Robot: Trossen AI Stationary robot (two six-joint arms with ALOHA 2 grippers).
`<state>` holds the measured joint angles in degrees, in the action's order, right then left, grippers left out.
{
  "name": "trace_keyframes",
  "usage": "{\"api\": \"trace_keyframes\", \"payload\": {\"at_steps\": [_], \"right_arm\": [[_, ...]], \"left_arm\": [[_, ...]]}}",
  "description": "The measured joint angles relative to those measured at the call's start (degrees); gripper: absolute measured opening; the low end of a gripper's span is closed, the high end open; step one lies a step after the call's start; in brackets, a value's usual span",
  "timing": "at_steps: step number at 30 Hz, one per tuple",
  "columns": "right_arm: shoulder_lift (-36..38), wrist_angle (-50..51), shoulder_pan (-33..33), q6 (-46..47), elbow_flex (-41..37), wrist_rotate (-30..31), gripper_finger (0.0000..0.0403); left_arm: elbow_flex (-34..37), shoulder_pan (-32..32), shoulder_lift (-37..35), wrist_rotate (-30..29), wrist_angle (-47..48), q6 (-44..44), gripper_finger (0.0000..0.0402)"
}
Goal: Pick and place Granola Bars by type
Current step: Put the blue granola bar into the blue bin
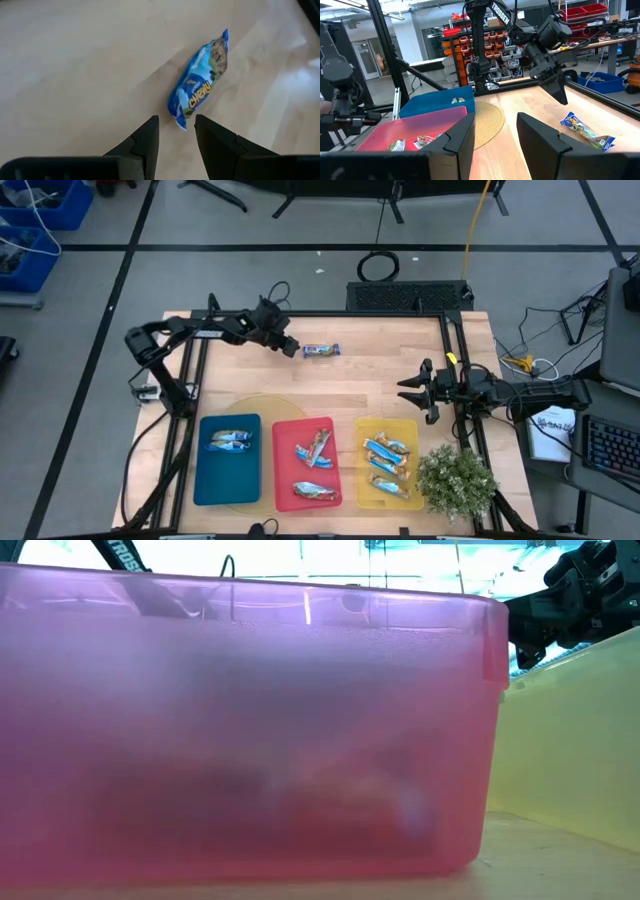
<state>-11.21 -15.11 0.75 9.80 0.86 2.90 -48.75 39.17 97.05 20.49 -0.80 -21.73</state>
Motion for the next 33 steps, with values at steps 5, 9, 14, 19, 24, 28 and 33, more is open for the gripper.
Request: {"api": "trace_keyframes", "payload": {"at_steps": [5, 9, 14, 19, 24, 28, 33], "right_arm": [[0.01, 0.0, -0.02, 0.0, 0.0, 0.0, 0.0137], [0.0, 0.0, -0.01, 0.0, 0.0, 0.0, 0.0137], [-0.01, 0.0, -0.01, 0.0, 0.0, 0.0, 0.0137], [0.01, 0.0, -0.02, 0.0, 0.0, 0.0, 0.0137], [-0.01, 0.0, -0.01, 0.0, 0.0, 0.0, 0.0137], [-0.01, 0.0, 0.0, 0.0, 0.0, 0.0, 0.0137], [0.0, 0.0, -0.02, 0.0, 0.0, 0.0, 0.0137]], "left_arm": [[-0.91, -1.88, 1.39, -2.51, -0.99, -0.52, 0.0131], [-1.81, -3.04, 2.32, -4.03, -0.94, -0.9, 0.0131], [-2.07, -3.67, 2.32, -5.68, -0.91, -1.15, 0.0131], [-2.1, -3.93, 3.35, -7.75, -1.58, -2.4, 0.0131], [-2.67, -4.06, 7.15, -6.89, -2.53, -2.85, 0.0131], [-4.77, -5.08, 9.19, -8.44, -1.52, -2.45, 0.0131], [-6.45, -6.39, 9.27, -8.0, -3.23, -1.25, 0.0131]]}}
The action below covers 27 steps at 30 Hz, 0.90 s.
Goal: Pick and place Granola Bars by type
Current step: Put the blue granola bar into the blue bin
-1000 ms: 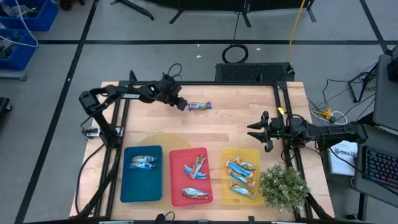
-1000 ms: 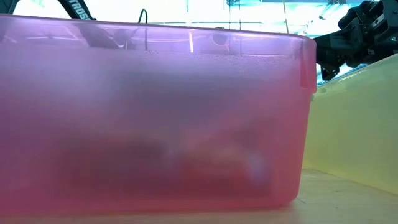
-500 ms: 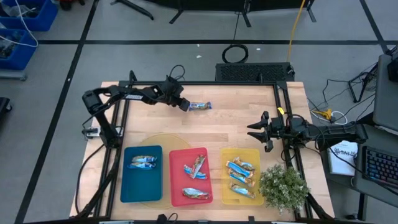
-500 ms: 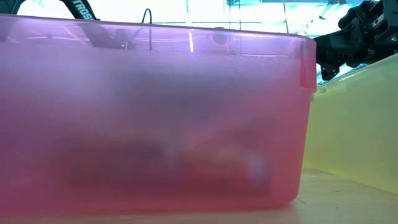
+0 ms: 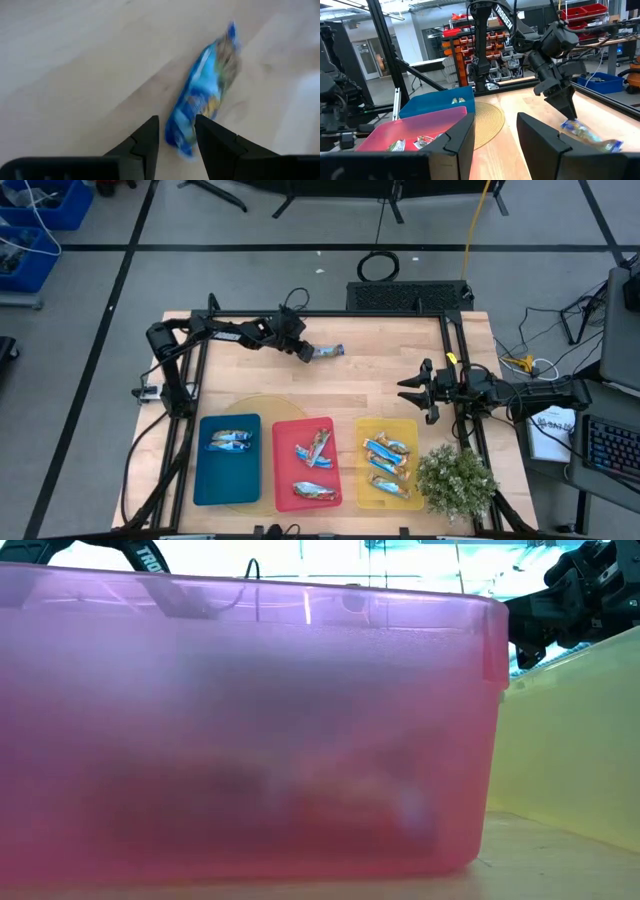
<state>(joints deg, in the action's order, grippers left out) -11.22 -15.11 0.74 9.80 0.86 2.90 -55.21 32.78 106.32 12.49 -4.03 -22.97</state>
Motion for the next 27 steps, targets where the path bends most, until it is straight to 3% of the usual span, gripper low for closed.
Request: {"api": "trace_keyframes", "payload": {"at_steps": [6, 27], "right_arm": [[0.02, 0.02, 0.01, 0.0, 0.0, 0.0, 0.0137], [0.02, 0.02, 0.01, 0.0, 0.0, 0.0, 0.0137]], "left_arm": [[-2.06, -0.5, 0.0, 3.97, -0.16, 0.08, 0.0131], [-2.13, -0.77, 0.0, 2.41, 5.25, 1.83, 0.0131]]}}
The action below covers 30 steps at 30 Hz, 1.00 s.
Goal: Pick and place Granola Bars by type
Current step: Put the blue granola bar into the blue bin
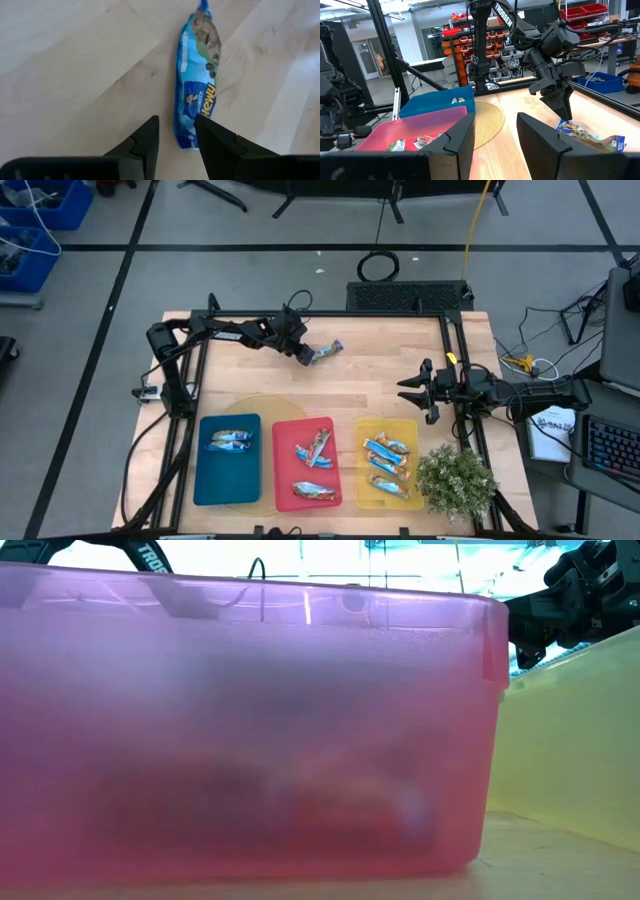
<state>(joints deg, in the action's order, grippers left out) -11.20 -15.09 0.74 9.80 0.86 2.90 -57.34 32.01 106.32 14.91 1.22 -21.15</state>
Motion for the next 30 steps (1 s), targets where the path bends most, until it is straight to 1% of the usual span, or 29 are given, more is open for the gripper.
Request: {"api": "trace_keyframes", "payload": {"at_steps": [5, 11, 13, 16, 18, 20, 21, 22, 24, 25, 27, 30], "right_arm": [[0.0, 0.0, -0.01, 0.0, 0.0, 0.0, 0.0137], [0.0, -0.01, 0.0, 0.0, 0.0, 0.0, 0.0137], [-0.02, -0.02, -0.01, 0.0, 0.0, 0.0, 0.0137], [0.0, -0.01, 0.0, 0.0, 0.0, 0.0, 0.0137], [0.0, -0.02, -0.01, 0.0, 0.0, 0.0, 0.0137], [0.0, -0.02, 0.0, 0.0, 0.0, 0.0, 0.0137], [0.0, -0.02, -0.01, 0.0, 0.0, 0.0, 0.0137], [0.0, -0.02, 0.01, 0.0, 0.0, 0.0, 0.0137], [-0.02, -0.02, -0.01, 0.0, 0.0, 0.0, 0.0137], [-0.01, -0.02, 0.01, 0.0, 0.0, 0.0, 0.0137], [-0.01, -0.02, -0.01, 0.0, 0.0, 0.0, 0.0137], [0.0, -0.02, -0.01, 0.0, 0.0, 0.0, 0.0137]], "left_arm": [[0.0, -0.6, 0.0, 0.04, 0.41, -0.02, 0.0131], [0.0, -2.23, 0.34, 2.07, -0.03, 0.41, 0.0131], [0.02, -2.54, 0.48, 1.64, 0.35, 0.66, 0.0131], [0.02, -3.06, 0.46, -1.26, -0.11, 1.36, 0.0131], [0.02, -3.24, 0.46, -1.45, -0.41, 1.71, 0.0129], [0.02, -3.27, 0.46, -0.82, -1.09, 2.71, 0.0115], [0.02, -3.28, 0.46, -0.76, -1.15, 3.36, 0.0102], [0.02, -3.28, 0.46, -0.73, -1.05, 3.94, 0.0084], [0.02, -3.27, 0.46, -0.67, -0.95, 5.68, 0.0034], [0.02, -3.26, 0.46, -0.83, -1.09, 6.22, 0.0019], [0.02, -3.26, 0.46, -1.87, -1.11, 6.9, 0.0007], [0.02, -3.31, 0.46, -3.1, -1.03, 7.46, 0.0004]]}}
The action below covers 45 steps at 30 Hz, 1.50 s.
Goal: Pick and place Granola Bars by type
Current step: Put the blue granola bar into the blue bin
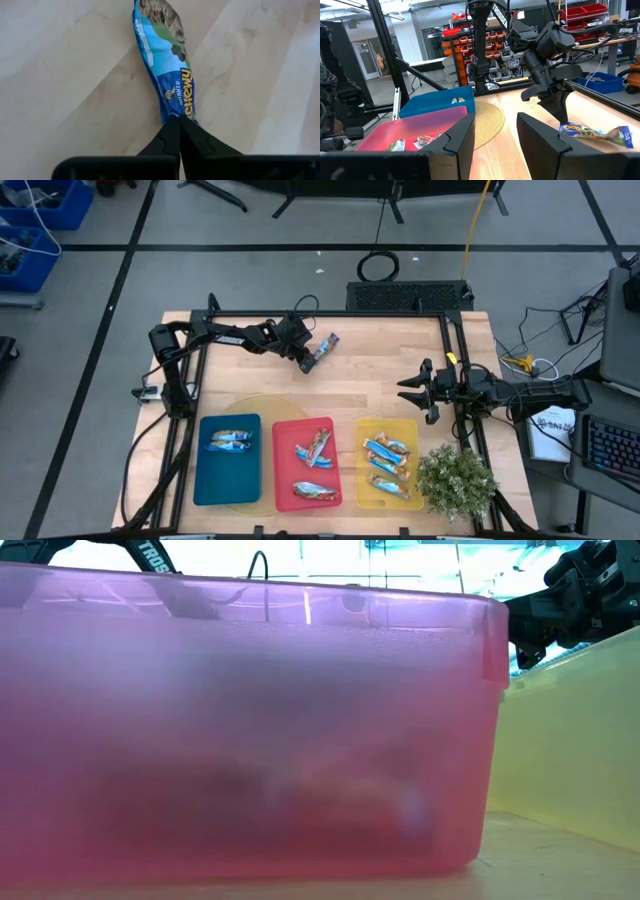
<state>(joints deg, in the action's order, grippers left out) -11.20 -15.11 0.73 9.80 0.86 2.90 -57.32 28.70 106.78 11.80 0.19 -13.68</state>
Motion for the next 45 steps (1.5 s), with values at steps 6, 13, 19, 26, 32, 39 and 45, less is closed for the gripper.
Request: {"api": "trace_keyframes", "payload": {"at_steps": [6, 13, 19, 26, 32, 39, 45], "right_arm": [[0.0, 0.0, 0.02, 0.0, 0.0, 0.0, 0.0137], [0.0, 0.0, 0.01, 0.0, 0.0, 0.0, 0.0137], [0.0, 0.0, 0.02, 0.0, 0.0, 0.0, 0.0137], [-0.02, 0.0, 0.02, 0.0, 0.0, 0.0, 0.0137], [-0.01, 0.0, 0.01, 0.0, 0.0, 0.0, 0.0137], [-0.01, 0.0, 0.02, 0.0, 0.0, 0.0, 0.0137], [0.0, 0.0, 0.02, 0.0, 0.0, 0.0, 0.0137]], "left_arm": [[0.09, -1.12, -2.18, -0.49, -0.51, 1.52, 0.0003], [0.08, -5.1, -15.86, -3.4, 6.68, 3.52, 0.0002], [0.02, -15.51, -32.7, -16.06, 24.72, 1.99, 0.0001], [0.0, -38.12, -49.86, -27.08, 46.75, -19.12, 0.0001], [0.0, -62.3, -54.75, -33.81, 52.25, -32.57, 0.0], [0.02, -82.59, -50.59, -37.31, 54.81, -42.75, 0.0], [0.01, -92.8, -42.89, -40.03, 64.33, -67.1, 0.0]]}}
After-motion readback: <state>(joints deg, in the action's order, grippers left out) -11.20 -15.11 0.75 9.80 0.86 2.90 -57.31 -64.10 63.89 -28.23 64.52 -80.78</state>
